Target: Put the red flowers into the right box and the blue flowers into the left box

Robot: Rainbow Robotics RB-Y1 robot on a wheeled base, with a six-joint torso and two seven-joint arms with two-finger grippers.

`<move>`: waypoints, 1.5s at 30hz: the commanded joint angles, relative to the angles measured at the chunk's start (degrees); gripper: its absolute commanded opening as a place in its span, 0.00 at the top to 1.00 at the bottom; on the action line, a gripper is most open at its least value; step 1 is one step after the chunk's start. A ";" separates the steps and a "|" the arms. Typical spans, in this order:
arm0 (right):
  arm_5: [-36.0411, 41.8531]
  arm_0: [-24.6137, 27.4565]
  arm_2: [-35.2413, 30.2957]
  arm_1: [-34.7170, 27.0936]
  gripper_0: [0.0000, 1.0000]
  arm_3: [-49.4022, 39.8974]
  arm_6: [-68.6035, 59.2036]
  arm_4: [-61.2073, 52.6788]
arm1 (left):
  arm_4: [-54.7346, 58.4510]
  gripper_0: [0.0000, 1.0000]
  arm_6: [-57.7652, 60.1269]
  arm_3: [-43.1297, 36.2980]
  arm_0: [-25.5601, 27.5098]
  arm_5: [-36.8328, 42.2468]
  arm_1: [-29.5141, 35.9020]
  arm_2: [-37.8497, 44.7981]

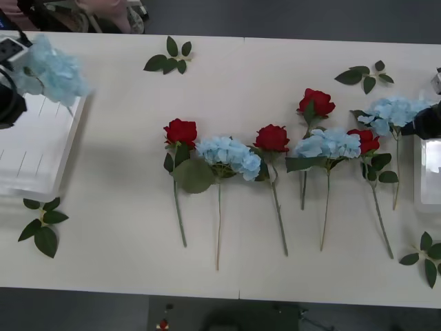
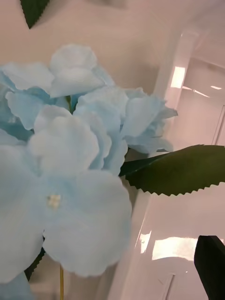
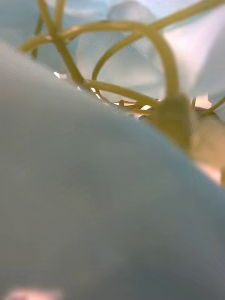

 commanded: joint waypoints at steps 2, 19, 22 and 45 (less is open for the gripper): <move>-1.39 -1.53 1.80 0.05 0.00 0.10 5.40 -1.62 | -6.27 1.00 -9.14 7.80 1.03 -3.55 2.35 0.18; -3.85 -1.53 1.80 4.89 0.00 2.39 5.22 -0.12 | -12.95 0.25 -13.62 22.48 6.75 -26.76 1.12 -2.55; -5.61 -1.61 1.80 5.59 0.00 4.15 5.22 0.32 | -12.68 0.19 -13.79 21.69 6.75 -26.76 1.20 -2.63; -14.57 -1.61 5.84 7.61 0.38 11.09 4.43 4.62 | 24.41 0.15 -22.58 10.09 6.31 -29.22 -3.54 6.51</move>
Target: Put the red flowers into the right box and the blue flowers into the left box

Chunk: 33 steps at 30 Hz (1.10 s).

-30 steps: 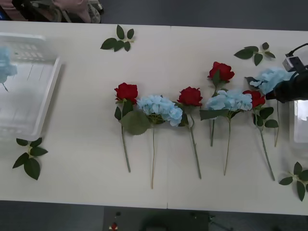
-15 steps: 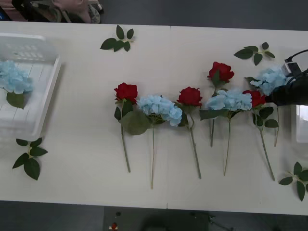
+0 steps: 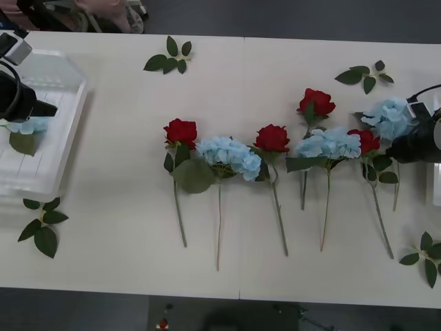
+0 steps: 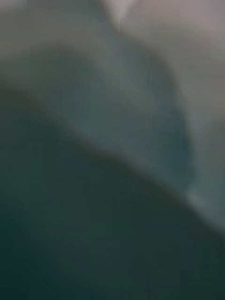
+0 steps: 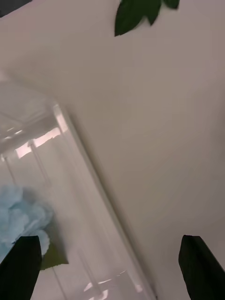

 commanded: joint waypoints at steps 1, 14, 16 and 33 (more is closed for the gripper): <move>-0.29 -1.59 -1.75 1.59 0.48 0.01 -0.58 1.73 | 1.65 0.15 -1.91 -0.89 -1.56 -0.21 -4.69 3.07; -0.11 -2.12 -2.54 1.94 1.00 0.53 -0.75 1.82 | 1.47 0.15 -14.74 -0.89 7.41 -2.68 -17.78 10.19; 1.38 -2.38 -3.86 0.71 1.00 -0.08 -0.05 -1.96 | 1.47 0.15 -17.38 -0.80 8.46 -2.68 -19.89 10.10; 27.40 -0.54 -18.63 -9.57 1.00 -11.33 47.50 -48.46 | -19.80 0.00 -15.36 -0.72 8.64 0.05 -38.44 9.13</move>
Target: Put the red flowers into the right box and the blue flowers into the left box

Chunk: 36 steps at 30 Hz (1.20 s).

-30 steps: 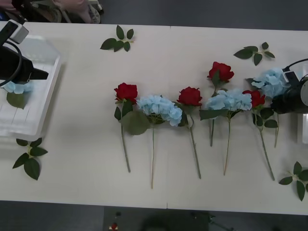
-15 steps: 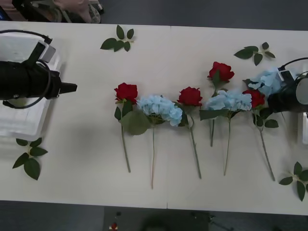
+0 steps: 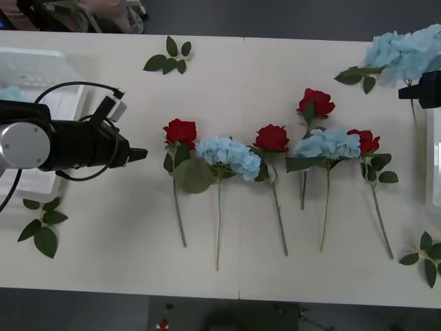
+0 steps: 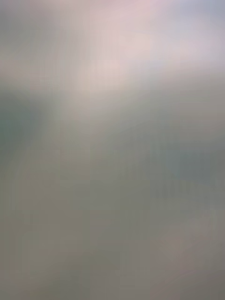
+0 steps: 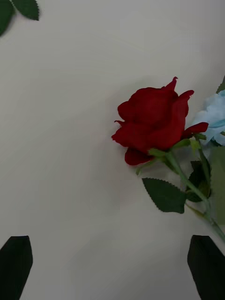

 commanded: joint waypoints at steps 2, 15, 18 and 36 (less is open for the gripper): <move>3.67 1.09 1.60 -1.26 1.00 -1.41 24.40 -11.64 | -4.18 0.00 -0.72 -0.78 -1.55 0.09 -3.98 -1.57; 2.97 11.81 1.68 0.94 1.00 -29.88 25.50 -31.33 | 14.10 0.00 -0.54 -1.13 -1.81 -2.11 -7.15 -3.51; 1.04 14.53 1.68 2.43 1.00 -35.25 25.50 -35.29 | 23.85 0.00 -2.83 -2.10 -1.64 -1.50 -7.15 -1.84; -9.69 15.15 4.76 18.16 1.00 -45.71 23.43 -25.18 | 41.34 0.00 -28.84 -3.94 -0.93 11.34 -9.17 5.63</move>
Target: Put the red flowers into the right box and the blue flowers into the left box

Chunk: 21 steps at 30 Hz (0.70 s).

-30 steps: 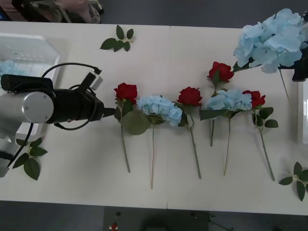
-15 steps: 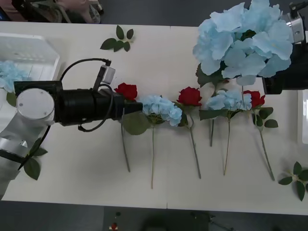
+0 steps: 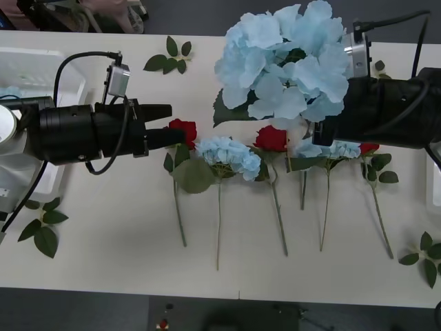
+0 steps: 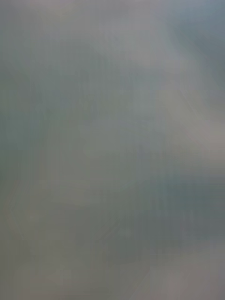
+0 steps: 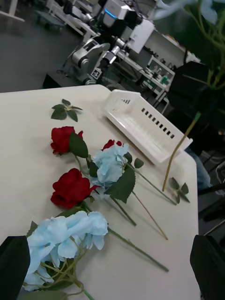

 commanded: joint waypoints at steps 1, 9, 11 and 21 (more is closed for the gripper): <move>-0.64 -2.50 0.75 1.86 1.00 -2.23 -1.08 0.05 | -1.18 0.00 -8.36 -2.12 -1.05 -0.37 -2.02 -1.64; -6.35 -4.87 4.79 4.23 1.00 -2.23 -1.70 -0.91 | -6.27 0.00 -9.50 -2.03 -3.16 -5.47 -6.68 -6.39; -7.06 -5.40 5.58 5.29 1.00 -2.23 -1.70 -0.82 | -6.45 0.00 -9.50 -2.03 -3.51 -8.11 -8.26 -8.06; -13.65 -7.51 11.91 3.79 1.00 -1.62 -6.53 -0.03 | -6.45 0.00 -9.42 -1.86 -4.56 -15.14 -12.74 -14.74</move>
